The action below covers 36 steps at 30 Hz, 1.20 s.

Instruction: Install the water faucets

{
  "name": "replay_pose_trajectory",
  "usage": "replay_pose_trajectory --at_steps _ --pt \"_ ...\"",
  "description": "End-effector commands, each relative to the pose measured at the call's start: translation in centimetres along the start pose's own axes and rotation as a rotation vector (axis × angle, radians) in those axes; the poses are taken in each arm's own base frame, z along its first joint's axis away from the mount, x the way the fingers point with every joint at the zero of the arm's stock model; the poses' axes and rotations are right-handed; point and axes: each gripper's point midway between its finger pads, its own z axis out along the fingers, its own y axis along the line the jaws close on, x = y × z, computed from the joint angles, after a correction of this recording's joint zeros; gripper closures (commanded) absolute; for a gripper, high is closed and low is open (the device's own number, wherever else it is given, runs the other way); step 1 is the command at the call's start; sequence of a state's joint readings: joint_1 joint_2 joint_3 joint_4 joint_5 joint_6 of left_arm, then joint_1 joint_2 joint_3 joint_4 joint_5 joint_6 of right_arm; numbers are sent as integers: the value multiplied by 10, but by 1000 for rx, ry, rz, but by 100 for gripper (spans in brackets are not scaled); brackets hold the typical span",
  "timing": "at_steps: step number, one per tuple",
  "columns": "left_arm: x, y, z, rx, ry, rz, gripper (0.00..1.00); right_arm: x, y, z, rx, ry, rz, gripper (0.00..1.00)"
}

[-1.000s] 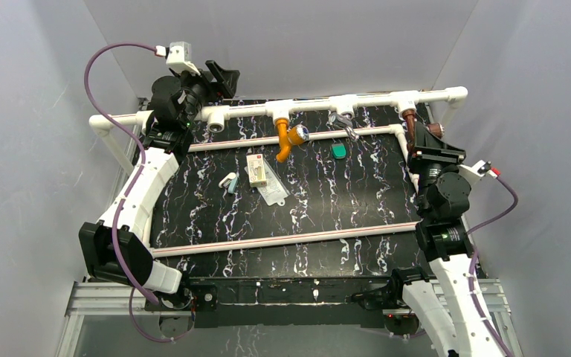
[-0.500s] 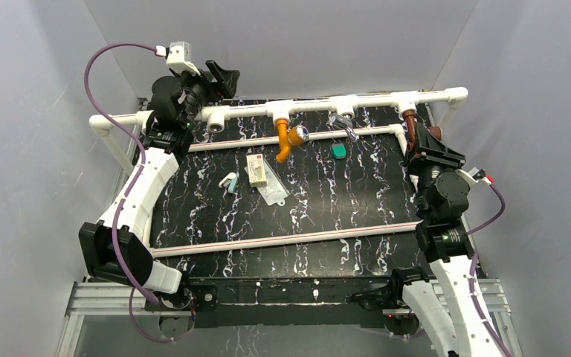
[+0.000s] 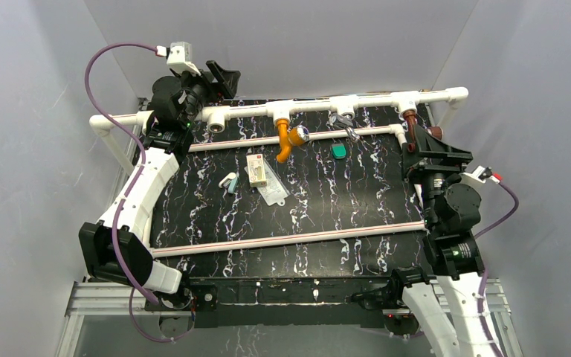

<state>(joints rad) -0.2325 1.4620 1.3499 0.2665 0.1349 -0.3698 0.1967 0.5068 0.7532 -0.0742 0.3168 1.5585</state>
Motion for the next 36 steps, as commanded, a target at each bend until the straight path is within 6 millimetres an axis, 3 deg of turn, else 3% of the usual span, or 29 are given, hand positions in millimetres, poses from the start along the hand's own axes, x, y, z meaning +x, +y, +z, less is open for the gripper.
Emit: replay_pose_trajectory --at_steps 1,11,18,25,30,36 --pt "185 71 -35 -221 557 -78 21 1 17 -16 -20 29 -115 20" --pt "187 71 -35 -221 561 -78 21 -1 5 -41 85 108 -513 17" --pt "188 71 -34 -221 564 -81 21 -22 0 -54 128 90 -843 18" --pt "190 71 -34 -220 568 -85 21 -27 16 -50 -51 127 -1413 16" --pt "191 71 -33 -216 570 -89 21 -20 15 -46 -219 134 -1704 15" --pt "192 70 -33 -214 572 -90 21 -20 28 -48 -398 43 -2029 13"
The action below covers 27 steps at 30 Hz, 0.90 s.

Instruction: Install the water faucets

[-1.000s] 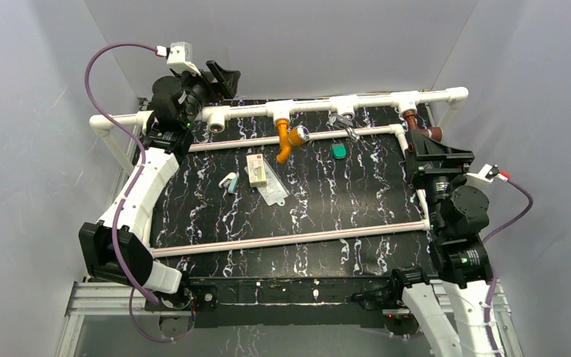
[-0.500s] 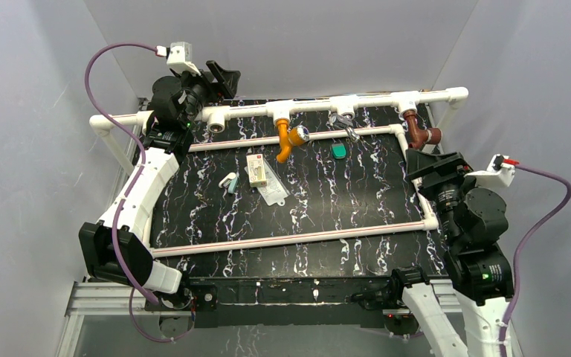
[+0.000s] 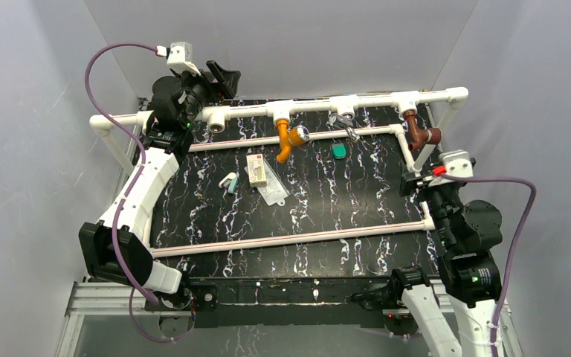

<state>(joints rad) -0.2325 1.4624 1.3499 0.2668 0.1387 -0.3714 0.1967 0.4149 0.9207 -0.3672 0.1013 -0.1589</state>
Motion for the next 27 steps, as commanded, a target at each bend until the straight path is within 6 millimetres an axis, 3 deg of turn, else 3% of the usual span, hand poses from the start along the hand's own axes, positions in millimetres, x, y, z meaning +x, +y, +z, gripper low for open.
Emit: replay_pose_trajectory --at_steps 1,9,12,19,23,27 --pt "192 72 -32 -219 570 -91 21 -42 -6 -1 -27 -200 -413 12" --pt "191 71 -32 -217 569 -91 21 -42 -20 14 23 -193 -860 10" --pt "192 71 -33 -216 572 -91 21 -32 -26 23 44 -155 -989 9" --pt "191 71 -33 -217 569 -89 21 -29 -31 39 70 -133 -1132 10" --pt "191 71 -33 -218 569 -89 21 -39 -33 50 98 -150 -1179 11" --pt "192 72 -34 -221 573 -87 21 -32 -33 59 88 -125 -1231 13"
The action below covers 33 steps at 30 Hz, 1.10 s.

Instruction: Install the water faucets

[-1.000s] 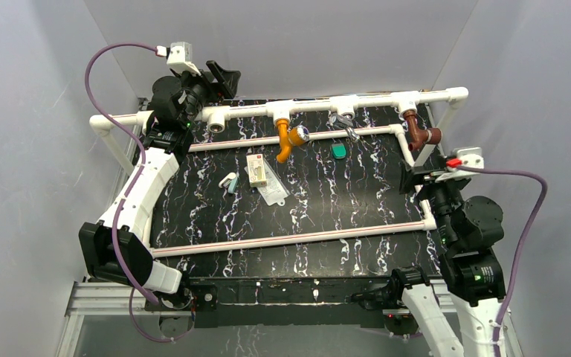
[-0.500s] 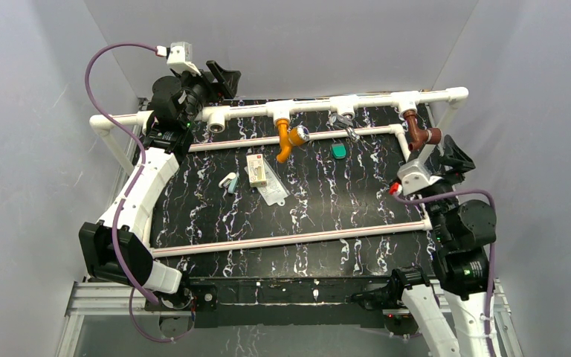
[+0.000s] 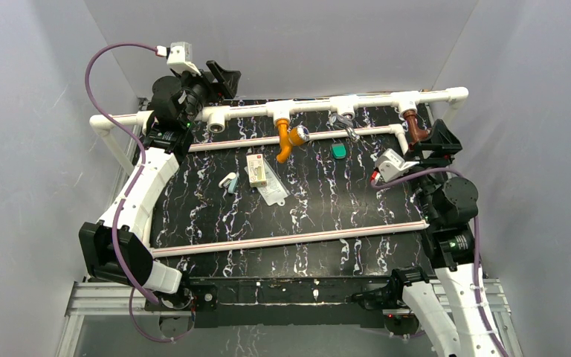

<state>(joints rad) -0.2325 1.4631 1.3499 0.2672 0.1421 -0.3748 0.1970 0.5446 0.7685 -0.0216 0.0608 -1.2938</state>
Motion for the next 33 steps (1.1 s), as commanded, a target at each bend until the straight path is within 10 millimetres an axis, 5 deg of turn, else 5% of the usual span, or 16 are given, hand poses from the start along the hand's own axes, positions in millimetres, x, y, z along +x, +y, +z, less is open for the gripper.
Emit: replay_pose_trajectory --at_steps 1,8,16,22,33 --pt "191 73 -33 -224 569 -85 21 -3 -20 7 74 -2 -102 14" --pt "191 72 -33 -221 570 -89 21 -2 -19 15 75 0 -82 25" --pt "190 73 -33 -226 568 -85 21 -6 -17 21 57 -16 40 55" --pt "190 73 -33 -226 568 -84 21 -4 -15 20 66 -4 174 99" --pt "190 74 -34 -228 569 -84 21 -22 -17 14 128 -83 721 99"
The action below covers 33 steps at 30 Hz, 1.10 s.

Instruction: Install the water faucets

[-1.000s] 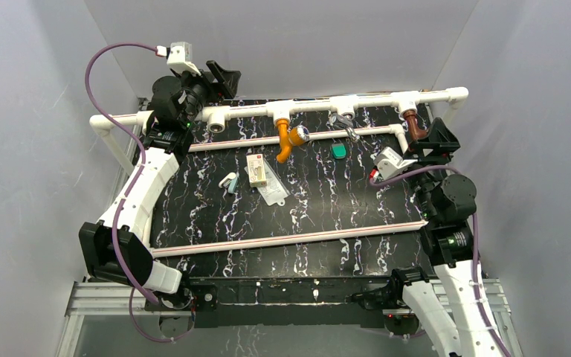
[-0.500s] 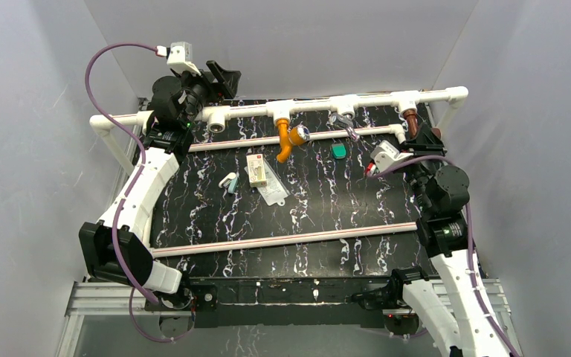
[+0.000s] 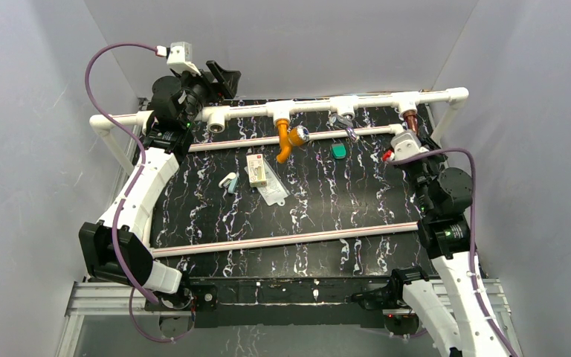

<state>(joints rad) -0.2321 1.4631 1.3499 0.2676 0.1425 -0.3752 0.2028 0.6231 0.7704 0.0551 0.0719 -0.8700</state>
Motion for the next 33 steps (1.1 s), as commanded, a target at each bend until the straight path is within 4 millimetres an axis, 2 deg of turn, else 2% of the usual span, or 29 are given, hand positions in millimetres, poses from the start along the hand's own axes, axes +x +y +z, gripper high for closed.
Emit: replay_pose_trajectory --at_steps 1,8,16,22,33 --pt "190 73 -34 -228 568 -84 21 -36 -28 -5 109 -116 359 99" --pt "189 73 -34 -228 566 -81 21 -51 -44 -3 194 -143 814 99" --pt "188 72 -34 -223 566 -85 21 -61 -47 -5 230 -169 1236 99" --pt "189 72 -34 -222 567 -87 21 -64 -41 -5 241 -180 1553 99" --pt "188 72 -34 -223 566 -86 21 -67 -45 -10 277 -322 2103 99"
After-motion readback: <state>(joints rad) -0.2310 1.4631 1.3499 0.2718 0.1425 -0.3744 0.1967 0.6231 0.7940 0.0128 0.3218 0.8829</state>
